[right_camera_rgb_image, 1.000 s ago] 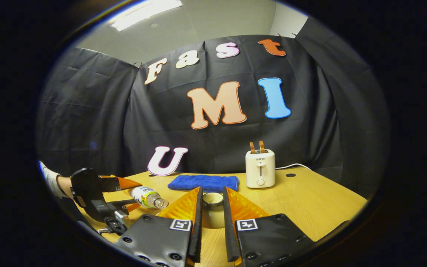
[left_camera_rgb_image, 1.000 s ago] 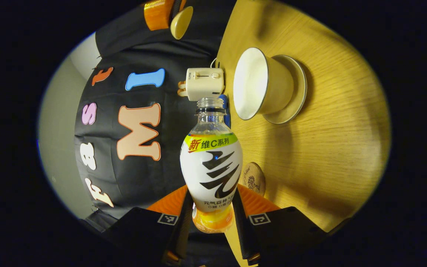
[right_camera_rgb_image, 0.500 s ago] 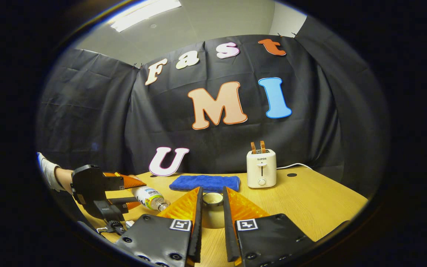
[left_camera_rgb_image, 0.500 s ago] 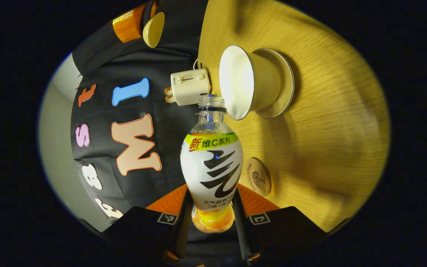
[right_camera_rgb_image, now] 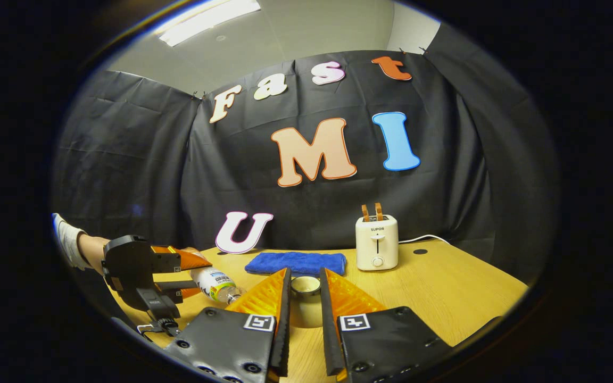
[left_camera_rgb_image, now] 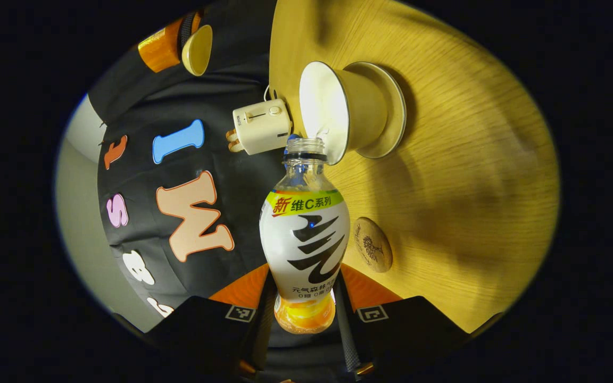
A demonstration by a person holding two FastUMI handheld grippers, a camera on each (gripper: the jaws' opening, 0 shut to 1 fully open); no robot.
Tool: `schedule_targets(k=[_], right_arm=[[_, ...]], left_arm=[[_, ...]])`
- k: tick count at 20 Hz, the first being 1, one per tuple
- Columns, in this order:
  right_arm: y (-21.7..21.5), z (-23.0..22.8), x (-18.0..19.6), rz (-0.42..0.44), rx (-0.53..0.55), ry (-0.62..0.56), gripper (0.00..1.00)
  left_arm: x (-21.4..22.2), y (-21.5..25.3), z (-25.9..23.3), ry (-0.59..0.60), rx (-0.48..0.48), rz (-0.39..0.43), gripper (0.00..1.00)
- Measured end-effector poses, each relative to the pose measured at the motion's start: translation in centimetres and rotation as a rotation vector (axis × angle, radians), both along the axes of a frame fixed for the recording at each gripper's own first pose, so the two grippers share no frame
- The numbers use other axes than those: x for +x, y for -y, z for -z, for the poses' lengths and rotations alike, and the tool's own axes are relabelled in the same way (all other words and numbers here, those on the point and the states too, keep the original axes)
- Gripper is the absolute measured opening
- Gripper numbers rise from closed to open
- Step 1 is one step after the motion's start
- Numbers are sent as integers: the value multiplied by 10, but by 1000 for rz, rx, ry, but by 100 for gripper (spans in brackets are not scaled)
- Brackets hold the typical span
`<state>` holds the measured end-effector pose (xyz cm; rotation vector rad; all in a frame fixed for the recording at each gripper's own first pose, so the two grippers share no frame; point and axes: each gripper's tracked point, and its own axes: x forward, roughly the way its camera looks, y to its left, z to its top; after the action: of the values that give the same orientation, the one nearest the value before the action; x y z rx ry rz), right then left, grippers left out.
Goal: Open the teacup lid with one hand, grasp the water bottle and pour water into the teacup with the other hand; after pouring, place the water bottle on the coaster and then close the teacup lid.
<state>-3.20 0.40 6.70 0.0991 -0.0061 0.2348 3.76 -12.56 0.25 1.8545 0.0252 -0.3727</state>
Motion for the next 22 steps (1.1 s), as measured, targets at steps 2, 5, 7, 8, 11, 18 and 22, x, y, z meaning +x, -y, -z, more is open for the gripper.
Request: schedule_targets(k=[2,5,7,8,11,18,22], right_arm=[[1,-2,0,1,2,3,29],[2,-2,-1,4,7,2,31],[2,-2,-1,2,7,1,31],[2,-3,-1,3,6,3,31],[3,-6,-3,1,4,11,29],[4,-4,-2,-1,9,4,31],[4,-4,-2,1,3,6,31]], left_arm=[[1,0,-3,7,25,6,54],[1,2,-9,22,67,16,54],[0,4,-12,34,90,26,55],[1,5,-14,41,107,29,54],[1,5,-20,59,154,35,53],[3,8,-29,70,260,35,54],[6,10,-31,93,272,57,54]])
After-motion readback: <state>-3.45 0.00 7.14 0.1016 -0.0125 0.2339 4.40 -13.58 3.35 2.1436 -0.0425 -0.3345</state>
